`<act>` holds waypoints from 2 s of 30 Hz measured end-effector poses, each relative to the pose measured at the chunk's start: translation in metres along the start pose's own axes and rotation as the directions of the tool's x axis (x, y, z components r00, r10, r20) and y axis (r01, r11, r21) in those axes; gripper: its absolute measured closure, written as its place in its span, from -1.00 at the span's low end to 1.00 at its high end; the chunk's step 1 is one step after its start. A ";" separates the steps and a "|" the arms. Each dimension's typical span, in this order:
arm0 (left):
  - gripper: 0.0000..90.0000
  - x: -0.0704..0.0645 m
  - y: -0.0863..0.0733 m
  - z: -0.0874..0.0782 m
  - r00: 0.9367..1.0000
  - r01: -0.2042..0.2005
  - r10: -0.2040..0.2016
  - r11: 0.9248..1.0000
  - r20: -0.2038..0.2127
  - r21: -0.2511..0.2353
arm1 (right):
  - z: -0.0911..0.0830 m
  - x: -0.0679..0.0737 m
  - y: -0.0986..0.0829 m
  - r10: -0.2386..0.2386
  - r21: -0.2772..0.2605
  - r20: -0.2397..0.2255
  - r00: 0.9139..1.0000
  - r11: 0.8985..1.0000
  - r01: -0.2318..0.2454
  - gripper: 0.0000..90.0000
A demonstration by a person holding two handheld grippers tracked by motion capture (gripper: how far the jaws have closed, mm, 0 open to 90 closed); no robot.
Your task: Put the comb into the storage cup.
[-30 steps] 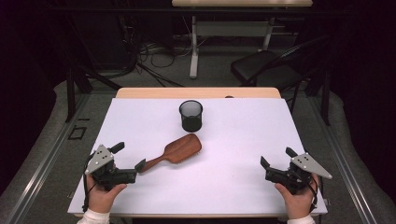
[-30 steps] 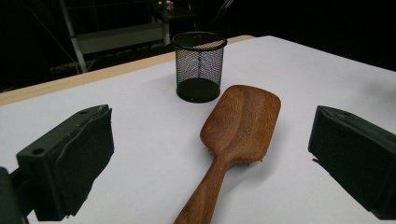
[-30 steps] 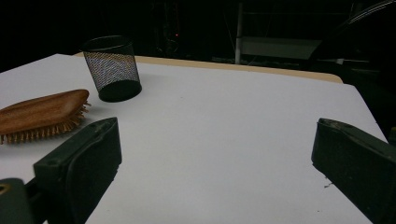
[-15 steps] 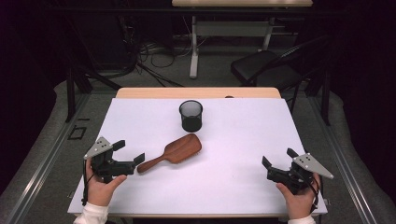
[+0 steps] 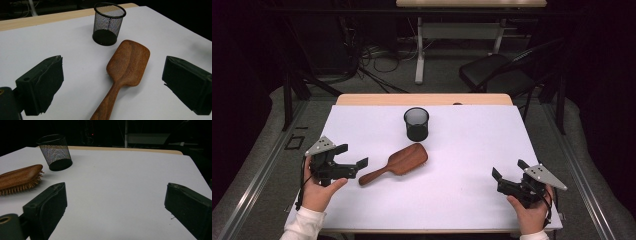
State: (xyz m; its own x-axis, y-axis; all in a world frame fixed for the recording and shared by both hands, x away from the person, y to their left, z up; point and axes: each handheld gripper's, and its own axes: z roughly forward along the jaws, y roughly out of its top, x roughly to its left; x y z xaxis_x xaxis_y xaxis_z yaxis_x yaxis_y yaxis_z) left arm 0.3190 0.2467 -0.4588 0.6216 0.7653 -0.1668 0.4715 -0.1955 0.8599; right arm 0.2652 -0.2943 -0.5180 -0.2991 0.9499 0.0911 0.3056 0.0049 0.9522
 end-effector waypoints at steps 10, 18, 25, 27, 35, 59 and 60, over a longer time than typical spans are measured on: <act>-0.90 -0.005 0.016 0.008 0.998 -0.064 0.064 0.996 -0.006 0.066 | 0.000 -0.002 -0.001 0.009 0.000 0.000 1.000 1.000 -0.009 -0.87; -0.90 -0.009 0.024 0.016 0.996 -0.088 0.089 0.991 0.002 0.096 | 0.000 -0.003 -0.002 0.016 0.004 0.000 1.000 1.000 -0.016 -0.86; -0.90 -0.011 0.030 0.021 0.994 -0.109 0.109 0.986 0.006 0.124 | 0.001 -0.004 -0.002 0.012 0.008 0.002 1.000 1.000 -0.012 -0.86; -0.90 -0.012 0.031 0.023 0.994 -0.112 0.112 0.984 0.007 0.136 | 0.001 -0.003 -0.002 0.014 0.007 0.000 1.000 1.000 -0.014 -0.85; -0.90 -0.011 0.036 0.029 0.992 -0.123 0.124 0.976 0.005 0.182 | 0.001 -0.004 -0.002 0.014 0.007 0.000 1.000 1.000 -0.014 -0.85; -0.88 -0.003 0.048 0.042 0.991 -0.127 0.132 0.921 0.012 0.368 | 0.002 -0.003 -0.003 0.010 0.023 -0.005 1.000 1.000 -0.010 -0.85; -0.88 -0.003 0.048 0.043 0.991 -0.126 0.132 0.917 0.011 0.378 | 0.002 -0.003 -0.003 0.011 0.023 -0.006 1.000 1.000 -0.011 -0.85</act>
State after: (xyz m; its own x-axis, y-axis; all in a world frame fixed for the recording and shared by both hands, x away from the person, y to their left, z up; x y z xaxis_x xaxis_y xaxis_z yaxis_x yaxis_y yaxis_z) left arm 0.3672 0.2087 -0.4377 0.6852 0.7261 -0.0573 0.5904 -0.5077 0.6275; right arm 0.2671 -0.2964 -0.5220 -0.3011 0.9480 0.1035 0.3299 0.0018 0.9440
